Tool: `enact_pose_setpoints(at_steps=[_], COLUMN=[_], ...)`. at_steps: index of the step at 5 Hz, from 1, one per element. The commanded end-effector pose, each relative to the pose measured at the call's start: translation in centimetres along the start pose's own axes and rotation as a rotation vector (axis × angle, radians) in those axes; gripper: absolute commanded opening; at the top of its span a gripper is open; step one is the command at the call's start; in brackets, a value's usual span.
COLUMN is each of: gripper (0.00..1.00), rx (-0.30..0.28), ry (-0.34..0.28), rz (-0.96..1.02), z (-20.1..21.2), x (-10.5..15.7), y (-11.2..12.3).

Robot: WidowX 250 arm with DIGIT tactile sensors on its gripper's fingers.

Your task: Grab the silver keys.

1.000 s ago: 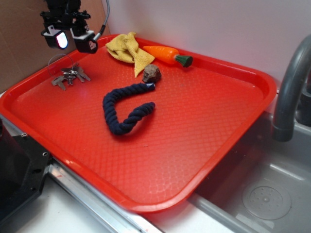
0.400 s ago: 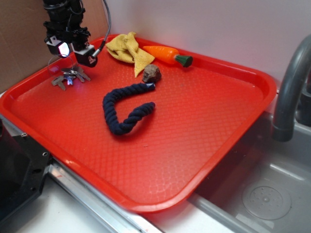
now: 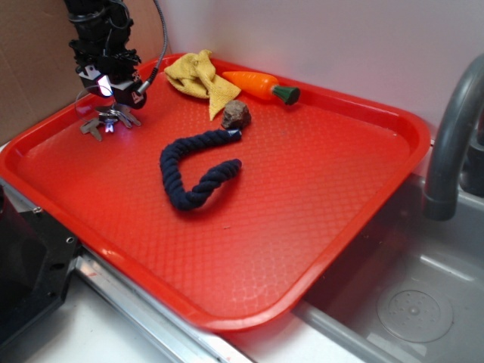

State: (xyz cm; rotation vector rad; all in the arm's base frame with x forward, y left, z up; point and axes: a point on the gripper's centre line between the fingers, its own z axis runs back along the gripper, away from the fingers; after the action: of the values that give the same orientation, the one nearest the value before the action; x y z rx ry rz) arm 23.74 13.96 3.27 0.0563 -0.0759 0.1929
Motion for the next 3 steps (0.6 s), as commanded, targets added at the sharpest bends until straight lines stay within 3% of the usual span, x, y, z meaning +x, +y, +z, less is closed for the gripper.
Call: enact_pose_setpoints(at_steps=[1, 3], gripper=[0.00, 0.00], rx=[0.047, 0.037], ry=[0.034, 0.036], rz=[-0.042, -0.040], z=[-0.59, -0.44], x=[-1.18, -1.20], y=[-0.45, -0.60])
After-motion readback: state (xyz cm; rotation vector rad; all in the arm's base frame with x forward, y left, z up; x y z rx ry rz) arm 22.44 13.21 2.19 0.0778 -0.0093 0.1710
